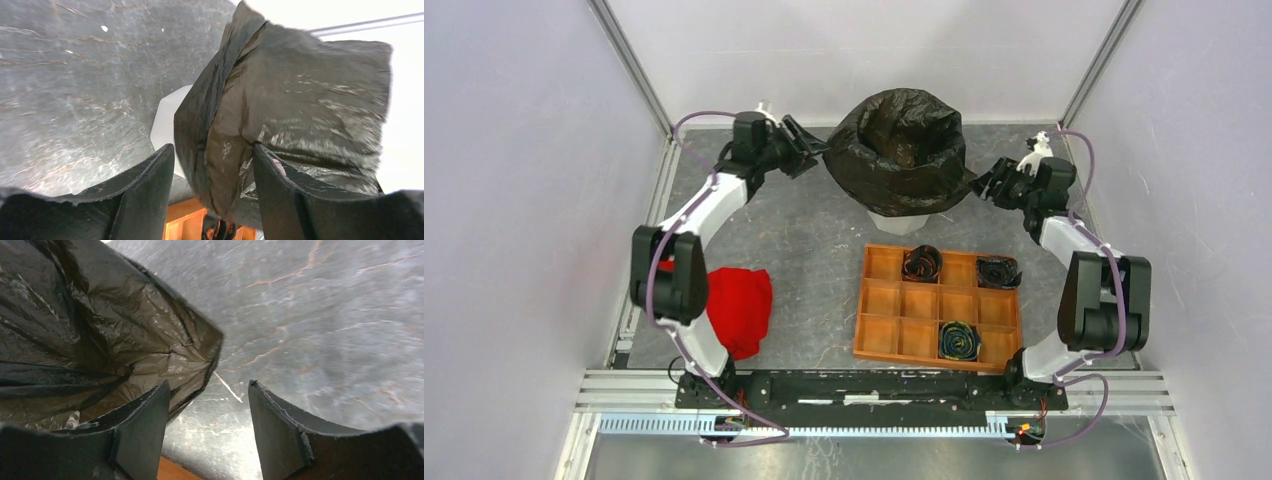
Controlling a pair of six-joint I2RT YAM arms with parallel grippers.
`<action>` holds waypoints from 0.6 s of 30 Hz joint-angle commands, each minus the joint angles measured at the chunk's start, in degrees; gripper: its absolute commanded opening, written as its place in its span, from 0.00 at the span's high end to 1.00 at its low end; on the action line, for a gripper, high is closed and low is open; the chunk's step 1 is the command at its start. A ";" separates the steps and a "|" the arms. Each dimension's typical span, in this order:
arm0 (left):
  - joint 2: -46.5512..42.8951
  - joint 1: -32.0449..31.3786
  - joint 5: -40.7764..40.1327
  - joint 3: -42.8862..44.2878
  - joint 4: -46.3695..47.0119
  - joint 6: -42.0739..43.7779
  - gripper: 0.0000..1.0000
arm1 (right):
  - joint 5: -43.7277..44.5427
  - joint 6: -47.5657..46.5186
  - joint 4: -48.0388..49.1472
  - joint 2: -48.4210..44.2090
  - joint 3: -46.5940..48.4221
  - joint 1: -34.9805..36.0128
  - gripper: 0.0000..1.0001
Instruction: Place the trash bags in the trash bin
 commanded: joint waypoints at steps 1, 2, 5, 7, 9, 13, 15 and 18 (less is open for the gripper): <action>8.20 -4.57 0.38 5.99 0.61 -1.85 0.37 | -4.15 6.59 12.81 3.17 -0.24 3.45 0.34; 9.94 -5.65 0.07 6.49 0.85 -2.37 0.38 | -4.45 8.58 14.98 3.71 -0.50 4.34 0.34; 13.23 -7.75 -0.67 7.06 2.60 -4.19 0.40 | -4.04 12.66 19.77 4.31 -1.04 5.12 0.35; 15.69 -9.08 -1.05 8.90 2.59 -4.82 0.41 | -2.82 13.36 19.89 4.28 -0.82 5.15 0.34; 17.80 -10.27 -0.62 10.77 2.57 -6.02 0.41 | -1.26 13.64 19.75 3.89 -0.98 5.02 0.33; 20.39 -13.17 -0.93 15.05 3.86 -7.07 0.41 | -1.73 15.45 22.33 3.56 -1.89 5.07 0.33; 21.41 -14.06 -0.87 16.42 3.39 -7.18 0.41 | -1.85 14.38 20.90 3.58 -1.25 4.79 0.32; 21.57 -14.05 -0.73 16.69 3.15 -6.66 0.40 | 1.93 10.37 12.66 2.14 -0.25 2.34 0.31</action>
